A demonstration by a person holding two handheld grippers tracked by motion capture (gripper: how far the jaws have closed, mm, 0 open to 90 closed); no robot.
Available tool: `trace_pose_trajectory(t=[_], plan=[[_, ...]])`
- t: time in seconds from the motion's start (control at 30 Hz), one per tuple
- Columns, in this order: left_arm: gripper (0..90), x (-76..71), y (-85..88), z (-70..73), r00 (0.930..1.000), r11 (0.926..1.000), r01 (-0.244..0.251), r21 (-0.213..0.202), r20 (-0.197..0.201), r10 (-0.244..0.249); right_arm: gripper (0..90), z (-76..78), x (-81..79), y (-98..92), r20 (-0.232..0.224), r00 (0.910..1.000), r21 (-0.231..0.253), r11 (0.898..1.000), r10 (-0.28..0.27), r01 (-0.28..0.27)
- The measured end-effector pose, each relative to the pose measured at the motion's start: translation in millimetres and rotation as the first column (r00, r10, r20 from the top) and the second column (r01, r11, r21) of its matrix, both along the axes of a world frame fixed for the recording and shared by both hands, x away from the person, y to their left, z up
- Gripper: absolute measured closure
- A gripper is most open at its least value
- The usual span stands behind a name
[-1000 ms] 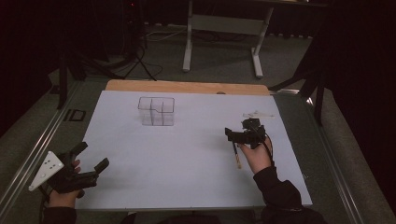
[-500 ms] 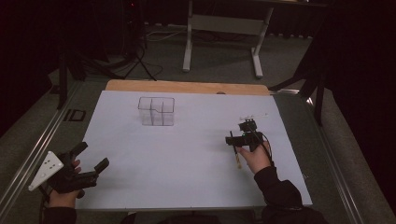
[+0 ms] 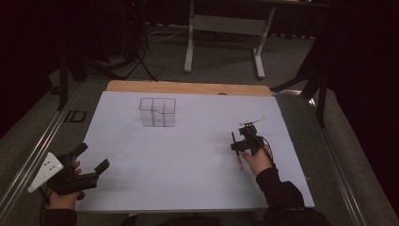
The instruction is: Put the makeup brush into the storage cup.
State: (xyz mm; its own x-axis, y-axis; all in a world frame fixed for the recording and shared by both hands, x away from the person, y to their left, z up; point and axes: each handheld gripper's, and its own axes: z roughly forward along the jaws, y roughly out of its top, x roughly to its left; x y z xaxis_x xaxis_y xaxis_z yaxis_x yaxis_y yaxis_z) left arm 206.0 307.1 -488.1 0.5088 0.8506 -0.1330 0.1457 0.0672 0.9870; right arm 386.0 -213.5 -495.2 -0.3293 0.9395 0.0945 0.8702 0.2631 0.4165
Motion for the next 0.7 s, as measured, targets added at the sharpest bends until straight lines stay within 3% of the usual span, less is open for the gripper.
trace_pose_trajectory(t=[0.33, 0.5, 0.7], plan=[[0.7, 0.0, 0.6, -0.2, 1.0000, 1.0000, -0.002, -0.006, -0.001, 0.002, 66.7, -9.4, 9.4, 2.1, -0.085, 0.9964, -0.062, 0.998, -0.005, 0.000], [0.7, 0.2, 0.3, -0.7, 0.9999, 1.0000, -0.005, 0.001, -0.009, 0.005, 70.6, -15.7, 13.3, 0.9, -0.131, 0.9914, -0.053, 0.999, -0.012, 0.005], [0.7, 0.2, 1.2, -0.9, 0.9999, 0.9999, -0.012, 0.001, -0.009, 0.012, 79.8, -18.2, 15.6, 0.7, -0.143, 0.9896, -0.081, 0.997, -0.014, 0.003]])
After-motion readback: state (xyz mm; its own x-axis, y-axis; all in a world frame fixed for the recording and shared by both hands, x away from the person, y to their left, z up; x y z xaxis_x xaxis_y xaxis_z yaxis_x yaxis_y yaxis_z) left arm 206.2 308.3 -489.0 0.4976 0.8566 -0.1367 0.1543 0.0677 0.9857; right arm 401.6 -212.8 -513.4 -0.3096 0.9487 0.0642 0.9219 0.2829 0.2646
